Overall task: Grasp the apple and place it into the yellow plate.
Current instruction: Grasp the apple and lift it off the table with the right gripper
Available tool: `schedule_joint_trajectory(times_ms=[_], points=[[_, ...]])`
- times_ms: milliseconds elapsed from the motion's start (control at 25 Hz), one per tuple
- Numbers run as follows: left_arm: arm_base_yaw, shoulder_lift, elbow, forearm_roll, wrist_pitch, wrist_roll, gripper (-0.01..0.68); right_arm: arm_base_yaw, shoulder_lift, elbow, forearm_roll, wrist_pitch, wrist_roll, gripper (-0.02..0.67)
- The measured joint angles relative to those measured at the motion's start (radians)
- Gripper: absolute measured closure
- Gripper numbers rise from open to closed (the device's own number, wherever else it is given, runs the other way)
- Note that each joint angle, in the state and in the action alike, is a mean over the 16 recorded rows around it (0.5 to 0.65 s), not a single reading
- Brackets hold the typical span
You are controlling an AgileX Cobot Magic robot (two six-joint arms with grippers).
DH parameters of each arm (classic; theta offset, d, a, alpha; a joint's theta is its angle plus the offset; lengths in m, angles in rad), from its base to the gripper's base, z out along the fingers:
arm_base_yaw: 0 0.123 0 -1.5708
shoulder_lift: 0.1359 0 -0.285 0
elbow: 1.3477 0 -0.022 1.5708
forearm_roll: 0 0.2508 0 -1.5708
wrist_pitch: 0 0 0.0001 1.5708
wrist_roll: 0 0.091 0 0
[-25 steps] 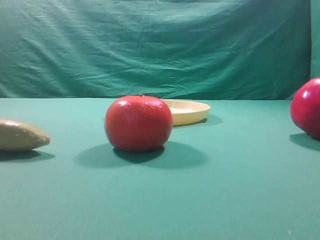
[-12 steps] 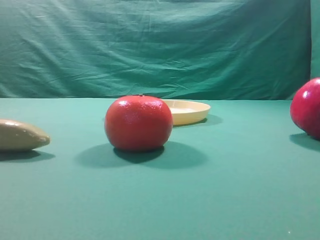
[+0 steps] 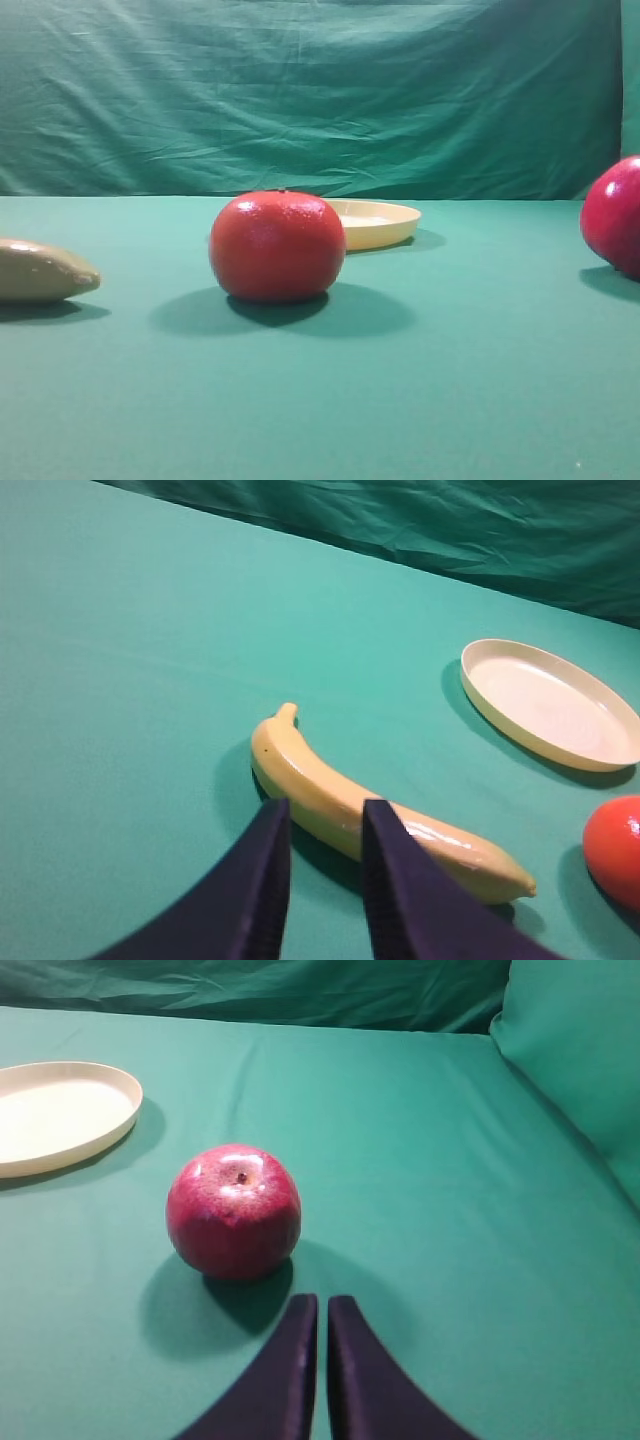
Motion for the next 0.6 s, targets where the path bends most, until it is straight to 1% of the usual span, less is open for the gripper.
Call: schedule_joint_trajectory(times_ms=[200, 360, 600], points=[[0.000, 0.000, 0.000, 0.000, 0.000, 0.000, 0.516, 0.000, 0.010, -0.028, 0.085, -0.029, -0.002, 0.649], [0.000, 0.000, 0.000, 0.000, 0.000, 0.000, 0.516, 0.000, 0.059, -0.085, 0.157, -0.013, -0.029, 0.649], [0.000, 0.000, 0.000, 0.000, 0.000, 0.000, 0.516, 0.000, 0.227, -0.235, 0.217, 0.133, -0.136, 0.649]])
